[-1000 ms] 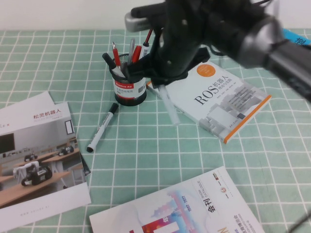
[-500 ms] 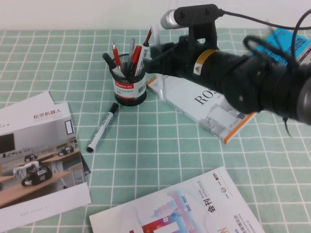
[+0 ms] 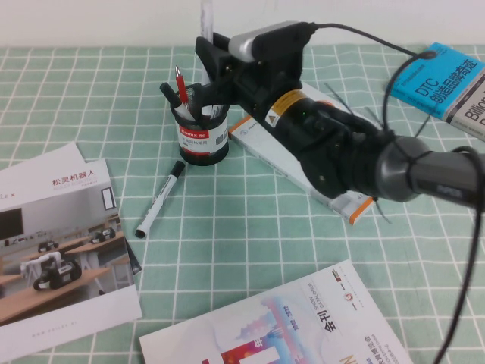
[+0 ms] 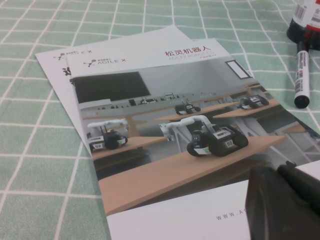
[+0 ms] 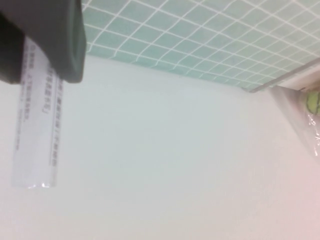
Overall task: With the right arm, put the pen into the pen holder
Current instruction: Place the pen onto the pen holder
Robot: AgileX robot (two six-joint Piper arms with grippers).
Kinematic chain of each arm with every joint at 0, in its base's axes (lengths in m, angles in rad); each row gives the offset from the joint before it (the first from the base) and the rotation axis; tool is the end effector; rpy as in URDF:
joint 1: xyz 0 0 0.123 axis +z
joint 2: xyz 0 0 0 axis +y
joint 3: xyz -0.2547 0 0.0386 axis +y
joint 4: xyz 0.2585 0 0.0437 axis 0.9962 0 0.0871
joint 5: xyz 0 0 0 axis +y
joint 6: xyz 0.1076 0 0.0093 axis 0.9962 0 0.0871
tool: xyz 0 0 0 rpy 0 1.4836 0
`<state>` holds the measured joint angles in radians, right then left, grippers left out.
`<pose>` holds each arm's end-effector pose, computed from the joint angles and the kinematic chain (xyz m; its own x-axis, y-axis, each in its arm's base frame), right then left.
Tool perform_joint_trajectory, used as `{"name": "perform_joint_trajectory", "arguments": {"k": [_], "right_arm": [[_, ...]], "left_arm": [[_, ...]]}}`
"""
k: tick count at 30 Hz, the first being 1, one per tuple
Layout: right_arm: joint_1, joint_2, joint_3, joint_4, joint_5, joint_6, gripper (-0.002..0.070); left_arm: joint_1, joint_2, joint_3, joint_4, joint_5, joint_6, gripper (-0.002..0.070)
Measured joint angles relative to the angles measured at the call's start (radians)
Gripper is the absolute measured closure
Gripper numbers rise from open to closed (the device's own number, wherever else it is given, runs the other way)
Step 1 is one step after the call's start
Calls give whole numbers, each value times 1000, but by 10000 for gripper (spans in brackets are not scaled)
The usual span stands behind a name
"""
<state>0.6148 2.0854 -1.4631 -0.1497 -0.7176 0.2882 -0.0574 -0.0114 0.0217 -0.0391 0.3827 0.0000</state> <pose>0.4026 0.2972 0.2294 0.0279 0.2319 -0.9724 -0.6679 0.7280 0.1544 0.1065 -0.0077 0.1671 -0.3027 -0.0189 -0.9529 0.0603 0.9974 -0.0390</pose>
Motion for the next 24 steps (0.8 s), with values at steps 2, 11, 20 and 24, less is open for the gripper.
{"name": "perform_joint_trajectory", "arguments": {"k": [2,11,20,24], "right_arm": [[0,34,-40,0,-4,-10,563],[2,136,-169,4,-2,-93,563],[2,195,-194,52,9,-121,563],[2,216,-211,57,39,-122,563]], "left_arm": [[0,0,0,0,0,0,680],[0,0,0,0,0,0,680],[0,0,0,0,0,0,680],[0,0,0,0,0,0,680]]}}
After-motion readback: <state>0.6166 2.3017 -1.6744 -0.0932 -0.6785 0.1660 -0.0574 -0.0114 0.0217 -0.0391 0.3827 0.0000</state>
